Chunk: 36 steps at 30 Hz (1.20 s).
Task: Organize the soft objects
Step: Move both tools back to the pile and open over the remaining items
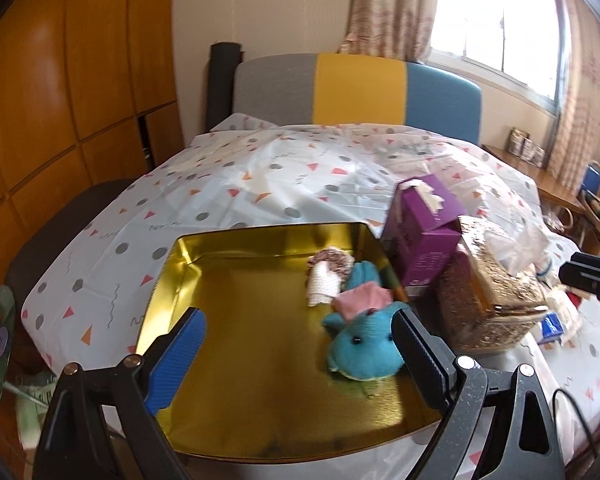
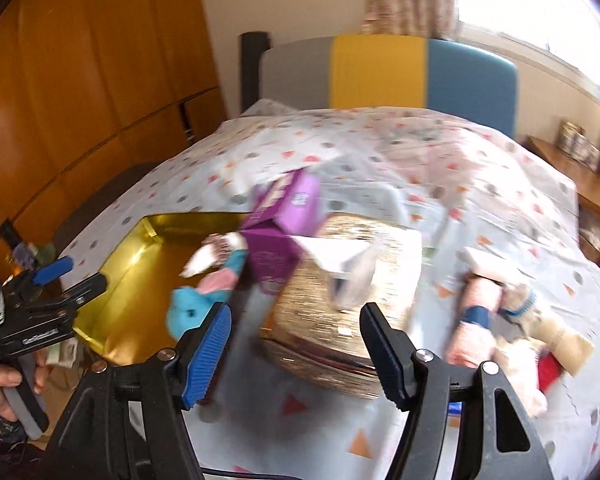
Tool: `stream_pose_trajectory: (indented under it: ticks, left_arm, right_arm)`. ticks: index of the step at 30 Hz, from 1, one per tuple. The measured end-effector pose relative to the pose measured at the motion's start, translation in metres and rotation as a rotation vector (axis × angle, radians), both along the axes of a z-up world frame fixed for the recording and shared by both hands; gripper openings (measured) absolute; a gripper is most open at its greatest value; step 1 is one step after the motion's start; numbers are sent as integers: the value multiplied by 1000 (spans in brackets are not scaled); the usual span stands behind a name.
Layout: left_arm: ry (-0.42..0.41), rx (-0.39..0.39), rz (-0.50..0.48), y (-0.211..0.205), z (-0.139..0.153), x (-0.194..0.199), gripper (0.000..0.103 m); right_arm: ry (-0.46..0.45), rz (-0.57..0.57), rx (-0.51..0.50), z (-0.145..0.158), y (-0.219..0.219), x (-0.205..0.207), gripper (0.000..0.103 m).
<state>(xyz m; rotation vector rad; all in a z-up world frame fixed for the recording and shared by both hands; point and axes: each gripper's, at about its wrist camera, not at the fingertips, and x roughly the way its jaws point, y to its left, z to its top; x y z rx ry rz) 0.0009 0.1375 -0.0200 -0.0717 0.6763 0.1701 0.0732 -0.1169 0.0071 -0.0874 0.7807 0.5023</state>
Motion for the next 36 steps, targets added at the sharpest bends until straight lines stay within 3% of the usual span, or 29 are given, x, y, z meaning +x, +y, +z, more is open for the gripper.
stream_pose_trajectory:
  ticks: [7, 12, 16, 21, 27, 29, 36]
  left_arm:
    - [-7, 12, -147, -37, 10, 3, 94]
    - [-10, 20, -296, -76, 19, 10, 94]
    - [-8, 46, -460, -120, 26, 15, 91]
    - [20, 107, -700, -192, 23, 25, 86]
    - [108, 196, -878, -282, -5, 45, 81]
    - [131, 262, -896, -309, -21, 55, 81]
    - [250, 365, -955, -360, -74, 99, 81]
  right_arm:
    - [16, -190, 29, -5, -77, 8, 68]
    - [44, -385, 53, -19, -148, 12, 68]
    - [68, -565, 89, -39, -203, 10, 68]
    - [120, -762, 233, -56, -260, 5, 68]
    - [146, -815, 318, -59, -277, -2, 68]
    - [138, -820, 317, -57, -277, -3, 68]
    - [154, -805, 369, -58, -281, -1, 68]
